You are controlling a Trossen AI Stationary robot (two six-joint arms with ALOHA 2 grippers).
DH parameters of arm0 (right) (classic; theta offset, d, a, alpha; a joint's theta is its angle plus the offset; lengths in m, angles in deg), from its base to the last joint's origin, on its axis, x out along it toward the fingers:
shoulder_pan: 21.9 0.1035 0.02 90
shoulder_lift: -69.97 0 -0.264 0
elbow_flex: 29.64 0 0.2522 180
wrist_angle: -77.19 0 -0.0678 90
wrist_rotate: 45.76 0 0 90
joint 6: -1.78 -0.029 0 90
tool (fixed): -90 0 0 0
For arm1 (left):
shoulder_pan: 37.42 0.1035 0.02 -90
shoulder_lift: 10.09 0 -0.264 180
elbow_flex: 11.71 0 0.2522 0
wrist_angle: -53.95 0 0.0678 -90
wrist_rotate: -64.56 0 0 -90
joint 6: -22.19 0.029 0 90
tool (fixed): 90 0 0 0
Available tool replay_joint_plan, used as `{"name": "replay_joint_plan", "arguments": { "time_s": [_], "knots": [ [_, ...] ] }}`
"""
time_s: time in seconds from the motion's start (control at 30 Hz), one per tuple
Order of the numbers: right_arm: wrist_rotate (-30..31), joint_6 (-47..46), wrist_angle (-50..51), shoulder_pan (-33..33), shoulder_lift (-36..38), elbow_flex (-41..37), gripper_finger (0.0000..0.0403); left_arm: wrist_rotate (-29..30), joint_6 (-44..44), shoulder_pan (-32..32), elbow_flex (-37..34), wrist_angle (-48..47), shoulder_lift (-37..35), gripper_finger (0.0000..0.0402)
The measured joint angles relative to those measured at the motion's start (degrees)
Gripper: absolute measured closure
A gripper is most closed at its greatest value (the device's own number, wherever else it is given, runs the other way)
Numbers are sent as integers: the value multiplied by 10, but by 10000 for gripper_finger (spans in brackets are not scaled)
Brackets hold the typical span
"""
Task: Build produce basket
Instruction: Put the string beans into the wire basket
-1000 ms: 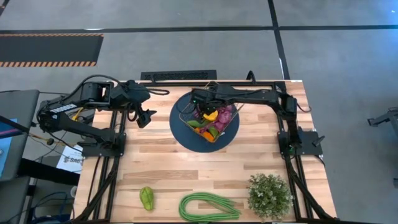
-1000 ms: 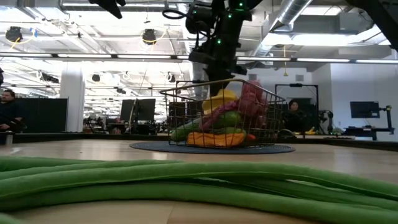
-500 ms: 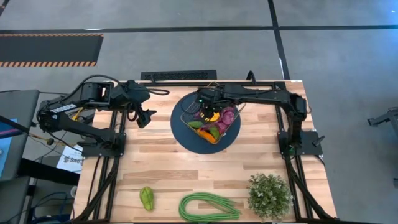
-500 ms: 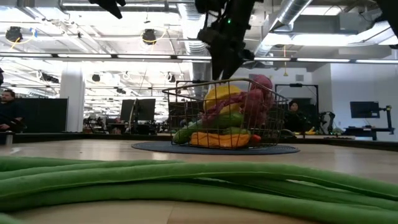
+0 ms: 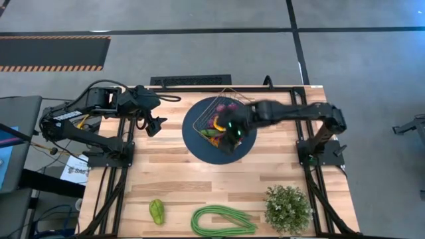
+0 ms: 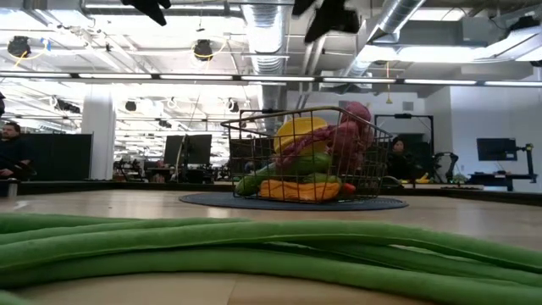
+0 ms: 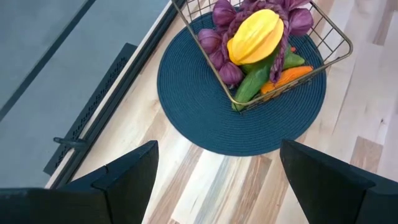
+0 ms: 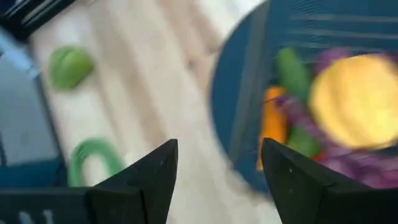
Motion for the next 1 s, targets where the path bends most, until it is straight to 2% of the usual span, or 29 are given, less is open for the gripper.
{"name": "replay_joint_plan", "arguments": {
  "time_s": [0.2,0.53,1.0],
  "knots": [
    [1,-57,4,95,-3,1,154,0,2,0,0,0,0,79],
    [4,-249,40,193,-31,1,154,-5,6,0,0,-1,0,79],
    [10,-282,0,314,-65,0,154,-5,-15,0,0,0,0,79]
  ]
}}
